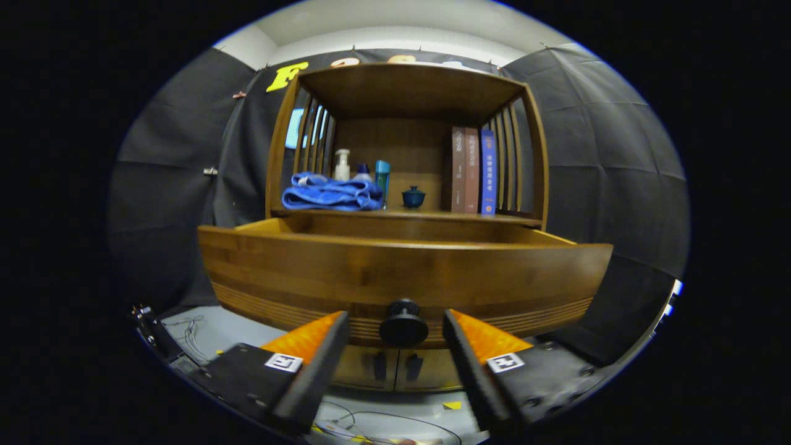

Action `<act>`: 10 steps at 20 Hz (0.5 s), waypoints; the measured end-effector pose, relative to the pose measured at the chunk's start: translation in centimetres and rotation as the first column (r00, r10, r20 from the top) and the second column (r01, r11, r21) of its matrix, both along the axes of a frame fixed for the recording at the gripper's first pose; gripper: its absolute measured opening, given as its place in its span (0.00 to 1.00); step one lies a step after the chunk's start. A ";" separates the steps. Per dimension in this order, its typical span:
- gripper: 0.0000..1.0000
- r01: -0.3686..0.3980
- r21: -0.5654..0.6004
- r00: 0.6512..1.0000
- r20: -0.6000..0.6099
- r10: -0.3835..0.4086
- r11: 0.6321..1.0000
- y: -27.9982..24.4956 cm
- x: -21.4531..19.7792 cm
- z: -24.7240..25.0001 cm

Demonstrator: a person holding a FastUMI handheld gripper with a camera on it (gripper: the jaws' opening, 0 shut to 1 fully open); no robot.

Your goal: Pull open the drawer, take out the items inside it, and place them on the countertop above the cabinet.

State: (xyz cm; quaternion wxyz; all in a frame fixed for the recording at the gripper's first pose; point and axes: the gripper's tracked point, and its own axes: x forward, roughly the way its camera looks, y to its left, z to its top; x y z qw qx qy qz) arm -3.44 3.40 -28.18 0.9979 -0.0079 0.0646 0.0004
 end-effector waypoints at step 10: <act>0.99 0.191 -0.030 0.966 -0.172 -0.194 0.981 -5.7 -0.6 9.0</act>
